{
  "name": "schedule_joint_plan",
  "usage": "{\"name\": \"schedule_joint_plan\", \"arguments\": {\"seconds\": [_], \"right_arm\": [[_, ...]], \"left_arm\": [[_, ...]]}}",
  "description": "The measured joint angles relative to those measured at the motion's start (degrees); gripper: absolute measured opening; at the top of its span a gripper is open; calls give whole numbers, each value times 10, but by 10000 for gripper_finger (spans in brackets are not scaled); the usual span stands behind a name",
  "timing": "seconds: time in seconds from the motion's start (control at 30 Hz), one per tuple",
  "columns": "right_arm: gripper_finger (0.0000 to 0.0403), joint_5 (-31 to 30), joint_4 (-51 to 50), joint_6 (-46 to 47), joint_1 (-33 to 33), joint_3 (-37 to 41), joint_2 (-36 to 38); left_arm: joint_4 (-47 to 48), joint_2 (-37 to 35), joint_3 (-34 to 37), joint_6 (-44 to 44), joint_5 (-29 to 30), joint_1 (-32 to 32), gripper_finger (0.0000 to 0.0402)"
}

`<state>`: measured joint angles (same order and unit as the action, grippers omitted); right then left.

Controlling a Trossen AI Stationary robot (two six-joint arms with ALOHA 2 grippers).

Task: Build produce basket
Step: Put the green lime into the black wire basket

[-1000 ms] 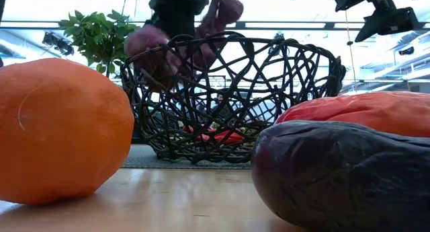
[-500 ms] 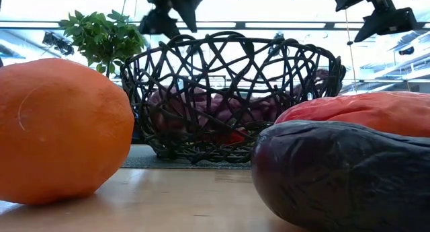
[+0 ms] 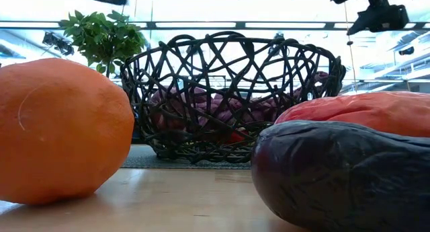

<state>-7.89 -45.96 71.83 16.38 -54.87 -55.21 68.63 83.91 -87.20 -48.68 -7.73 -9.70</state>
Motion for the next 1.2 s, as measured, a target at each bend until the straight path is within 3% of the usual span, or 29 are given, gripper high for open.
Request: {"name": "schedule_joint_plan", "arguments": {"seconds": [0.2,0.5,0.77,1.03,1.2], "right_arm": [[312,-31,40,-20,11,0,0],[312,-60,65,-60,40,0,0],[312,-100,63,-71,78,0,0],[312,-133,53,-61,113,0,0],[312,-166,53,-64,128,0,0]], "left_arm": [[2,2,1,-137,2,-92,193],[1,5,1,-95,3,-237,265],[-69,6,1,-157,12,-315,352],[-139,70,0,-196,34,-381,395],[-140,126,1,-191,33,-422,399]]}}
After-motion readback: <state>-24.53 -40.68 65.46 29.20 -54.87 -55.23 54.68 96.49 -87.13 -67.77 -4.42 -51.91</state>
